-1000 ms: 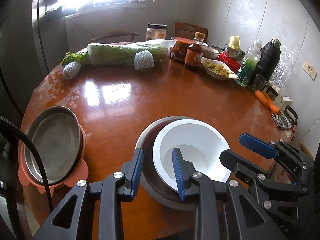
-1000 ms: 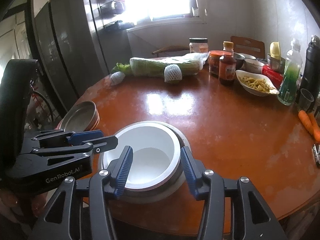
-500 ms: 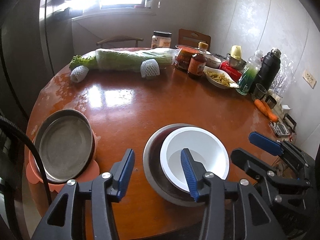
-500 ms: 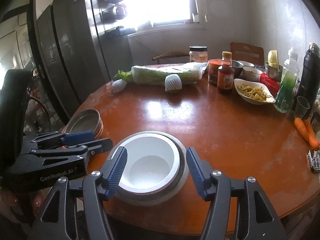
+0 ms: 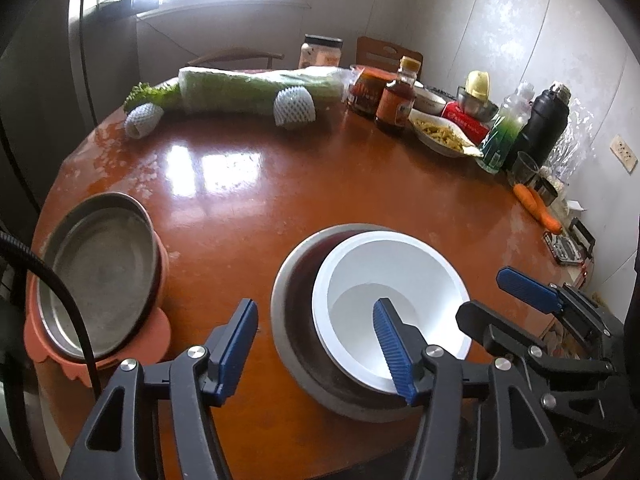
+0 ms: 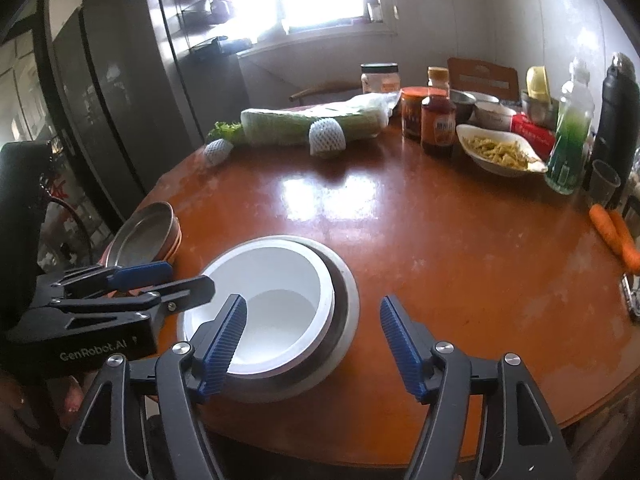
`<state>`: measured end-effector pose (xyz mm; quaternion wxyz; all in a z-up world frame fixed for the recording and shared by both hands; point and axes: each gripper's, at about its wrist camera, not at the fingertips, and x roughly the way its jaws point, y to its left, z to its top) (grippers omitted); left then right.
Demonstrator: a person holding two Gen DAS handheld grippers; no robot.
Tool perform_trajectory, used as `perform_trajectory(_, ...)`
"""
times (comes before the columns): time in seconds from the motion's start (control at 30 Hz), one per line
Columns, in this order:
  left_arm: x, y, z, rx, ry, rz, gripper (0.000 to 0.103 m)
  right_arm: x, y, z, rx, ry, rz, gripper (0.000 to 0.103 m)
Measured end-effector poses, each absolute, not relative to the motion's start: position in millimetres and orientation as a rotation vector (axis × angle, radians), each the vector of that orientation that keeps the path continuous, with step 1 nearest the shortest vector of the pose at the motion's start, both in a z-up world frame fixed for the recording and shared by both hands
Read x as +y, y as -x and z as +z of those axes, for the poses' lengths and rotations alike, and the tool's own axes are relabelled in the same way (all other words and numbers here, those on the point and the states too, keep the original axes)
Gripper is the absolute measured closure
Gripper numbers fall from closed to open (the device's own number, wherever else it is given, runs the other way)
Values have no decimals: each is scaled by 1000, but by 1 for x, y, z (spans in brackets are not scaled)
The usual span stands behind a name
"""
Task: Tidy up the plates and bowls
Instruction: 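Open both grippers and reposition them on the steel bowl rim, then close both grippers on the steel bowl rim and lift the stack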
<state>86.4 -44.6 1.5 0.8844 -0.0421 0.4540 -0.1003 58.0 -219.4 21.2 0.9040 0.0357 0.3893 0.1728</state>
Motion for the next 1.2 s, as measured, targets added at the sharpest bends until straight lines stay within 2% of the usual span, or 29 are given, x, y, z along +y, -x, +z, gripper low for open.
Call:
perform_trajectory(1.0,-50,-117,-41,1029,82,-202,43,-217,-86,-23,905,-127,413,30)
perform_trajectory(1.2,-50,-116,-40,1028,92,-213,44,-216,-82,-22,889,-136,433,38)
